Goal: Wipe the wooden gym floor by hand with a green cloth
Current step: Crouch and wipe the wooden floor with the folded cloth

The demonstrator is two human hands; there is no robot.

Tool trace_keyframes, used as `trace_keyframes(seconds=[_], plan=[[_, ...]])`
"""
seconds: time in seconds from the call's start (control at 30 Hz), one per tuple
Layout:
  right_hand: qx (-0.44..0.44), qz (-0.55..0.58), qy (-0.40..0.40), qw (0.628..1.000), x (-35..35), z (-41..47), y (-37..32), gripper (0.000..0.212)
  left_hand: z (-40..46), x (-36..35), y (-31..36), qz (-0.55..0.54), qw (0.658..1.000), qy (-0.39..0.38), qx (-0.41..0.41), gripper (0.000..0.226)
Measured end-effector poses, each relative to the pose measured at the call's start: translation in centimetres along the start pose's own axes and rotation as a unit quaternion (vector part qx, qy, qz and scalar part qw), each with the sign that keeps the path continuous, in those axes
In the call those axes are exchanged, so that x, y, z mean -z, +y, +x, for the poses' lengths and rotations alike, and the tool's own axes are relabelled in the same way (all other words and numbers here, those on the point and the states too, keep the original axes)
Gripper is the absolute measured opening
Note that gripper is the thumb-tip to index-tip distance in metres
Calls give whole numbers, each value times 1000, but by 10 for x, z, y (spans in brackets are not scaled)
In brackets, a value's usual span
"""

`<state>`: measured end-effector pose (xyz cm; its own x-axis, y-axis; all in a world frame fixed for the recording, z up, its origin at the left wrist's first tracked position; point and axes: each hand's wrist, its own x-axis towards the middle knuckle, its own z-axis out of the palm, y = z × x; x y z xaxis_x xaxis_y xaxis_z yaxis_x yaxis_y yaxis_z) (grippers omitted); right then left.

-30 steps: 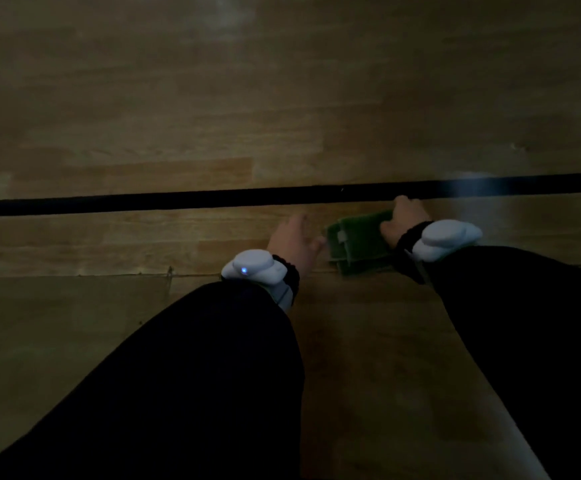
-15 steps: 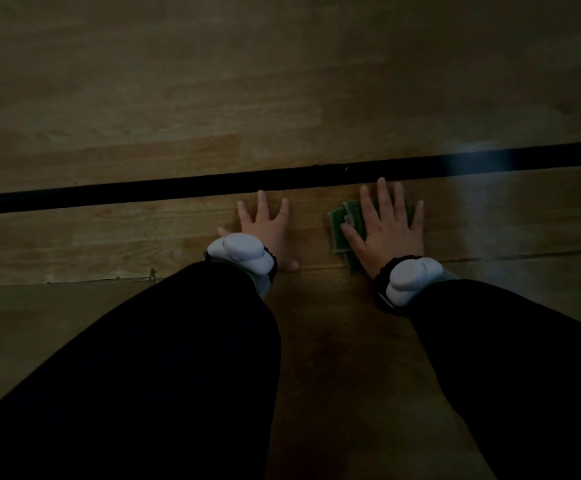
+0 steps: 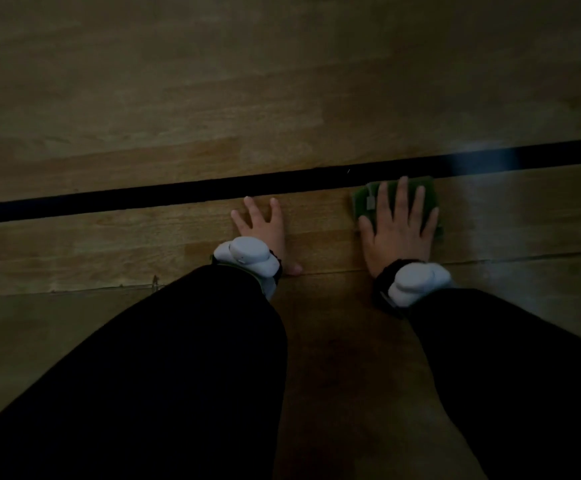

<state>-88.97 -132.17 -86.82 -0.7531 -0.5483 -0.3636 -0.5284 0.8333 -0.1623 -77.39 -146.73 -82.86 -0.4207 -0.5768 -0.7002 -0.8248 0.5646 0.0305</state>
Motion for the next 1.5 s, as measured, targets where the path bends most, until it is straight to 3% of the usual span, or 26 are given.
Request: trace_keyframes(seconds=[0.23,0.43,0.57,0.73,0.93,1.07,1.17,1.4,1.5], plan=[[-127,6,77,989,23,53,40,62,4,-2,-3,-23,1000,-10,-9,126],[-136,5,83,987,18,54,28,62,3,-3,-2,-20,1000,-10,-9,125],[-72,-20,53,996,18,48,21,62,4,-5,1,-16,1000,1,-4,126],[59,-20,5,998,8,28,-39,62,4,-8,2,1,1000,7,11,125],[187,-31,13,982,-20,10,-91,60,8,-9,5,4,998,55,6,84],[204,-39,23,978,-19,18,-76,57,10,-10,1,1,999,37,4,111],[161,-38,25,986,-11,25,-61,57,6,-8,-1,0,1000,16,2,124],[-6,-2,-5,1000,26,58,23,56,4,-5,-4,-10,1000,12,-8,124],[-76,42,40,995,28,59,46,59,4,-4,-4,-13,1000,9,-8,123]])
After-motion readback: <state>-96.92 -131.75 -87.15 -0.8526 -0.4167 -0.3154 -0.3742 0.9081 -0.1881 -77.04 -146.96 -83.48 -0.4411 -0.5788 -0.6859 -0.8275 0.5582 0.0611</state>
